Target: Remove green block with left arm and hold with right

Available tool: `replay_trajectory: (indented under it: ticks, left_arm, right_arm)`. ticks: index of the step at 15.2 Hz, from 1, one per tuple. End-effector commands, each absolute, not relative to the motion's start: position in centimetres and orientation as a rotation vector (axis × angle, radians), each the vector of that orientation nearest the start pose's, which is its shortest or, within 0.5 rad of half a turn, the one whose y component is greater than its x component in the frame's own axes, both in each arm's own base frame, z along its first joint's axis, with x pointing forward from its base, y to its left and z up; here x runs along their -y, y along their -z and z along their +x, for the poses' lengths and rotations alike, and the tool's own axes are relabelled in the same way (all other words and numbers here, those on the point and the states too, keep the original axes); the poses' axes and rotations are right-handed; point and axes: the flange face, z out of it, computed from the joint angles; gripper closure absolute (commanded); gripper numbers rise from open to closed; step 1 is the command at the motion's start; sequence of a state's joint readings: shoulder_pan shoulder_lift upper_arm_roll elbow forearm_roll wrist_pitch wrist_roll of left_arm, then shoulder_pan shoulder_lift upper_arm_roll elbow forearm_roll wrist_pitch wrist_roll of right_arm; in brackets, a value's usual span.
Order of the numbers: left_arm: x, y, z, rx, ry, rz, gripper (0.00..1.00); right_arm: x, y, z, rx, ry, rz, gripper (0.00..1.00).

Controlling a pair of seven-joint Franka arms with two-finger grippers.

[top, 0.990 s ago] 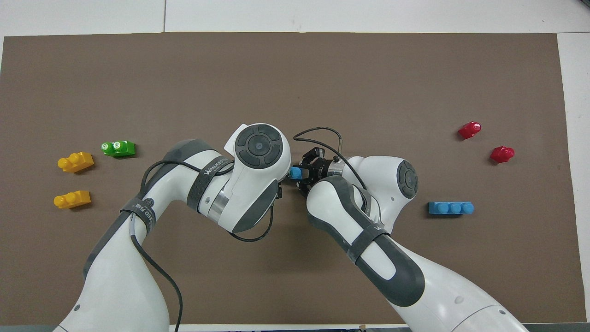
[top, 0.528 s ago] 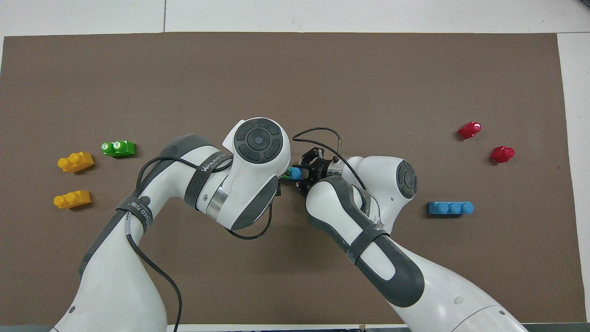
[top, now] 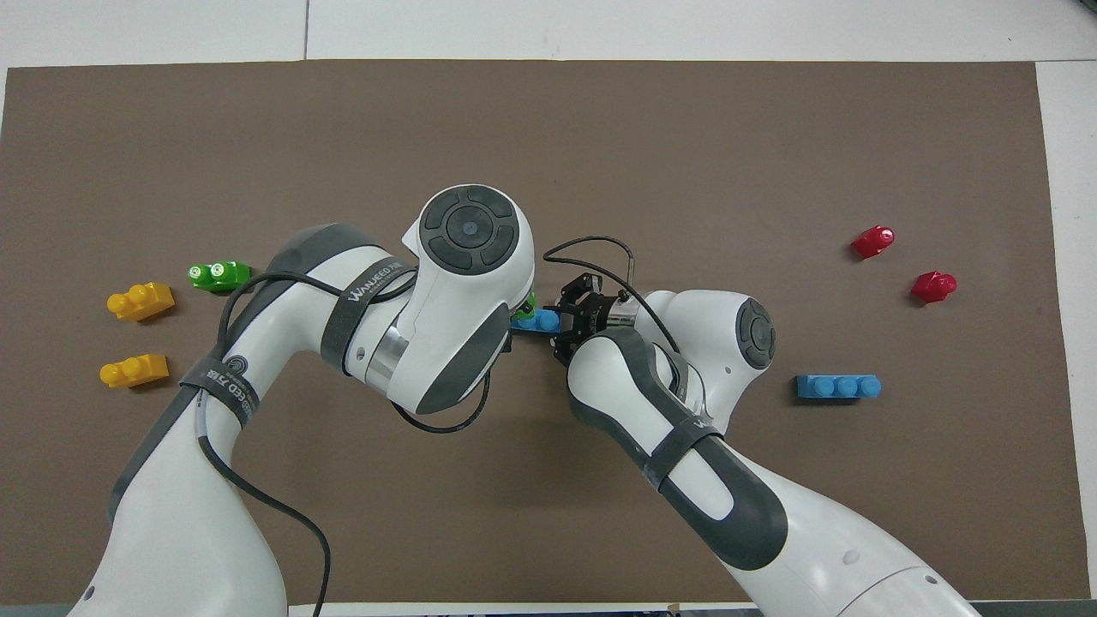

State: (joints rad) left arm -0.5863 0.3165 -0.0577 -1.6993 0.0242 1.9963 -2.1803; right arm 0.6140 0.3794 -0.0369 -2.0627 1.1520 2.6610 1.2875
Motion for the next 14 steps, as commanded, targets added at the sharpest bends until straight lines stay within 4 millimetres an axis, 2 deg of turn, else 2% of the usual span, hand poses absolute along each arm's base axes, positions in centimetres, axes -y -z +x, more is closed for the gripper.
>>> replay_trajectory:
  ticks: [1,3,5,8,10,11,14]
  left_arm:
    - [36.5,-43.0,51.5,2.022,-0.033,-2.329,1.0]
    - [34.2,-45.1,51.8,1.994,-0.077,-2.379,1.0]
    - [30.6,-46.8,52.1,2.006,-0.08,-2.369,1.0]
    - [25.7,-47.8,51.3,1.837,-0.128,-2.456,1.0]
    - [21.5,-48.4,51.0,1.737,-0.135,-2.535,1.0]
    - [19.5,-48.7,50.7,1.673,-0.143,-2.585,1.0]
    - [13.8,-49.1,50.8,1.52,-0.163,-2.703,1.0]
  right_arm:
    - [-30.5,-25.5,51.8,-1.948,-0.46,-1.678,1.0]
    - [-30.5,-25.5,51.8,-1.949,-0.46,-1.679,1.0]
    - [-30.6,-26.3,52.5,-1.935,-0.472,-1.672,1.0]
    - [-29.9,-28.5,53.8,-1.897,-0.476,-1.674,1.0]
    - [-27.2,-31.4,55.6,-1.851,-0.464,-1.706,1.0]
    - [-25.4,-32.8,57.1,-1.834,-0.483,-1.715,1.0]
    - [-19.3,-35.6,60.5,-1.813,-0.534,-1.758,1.0]
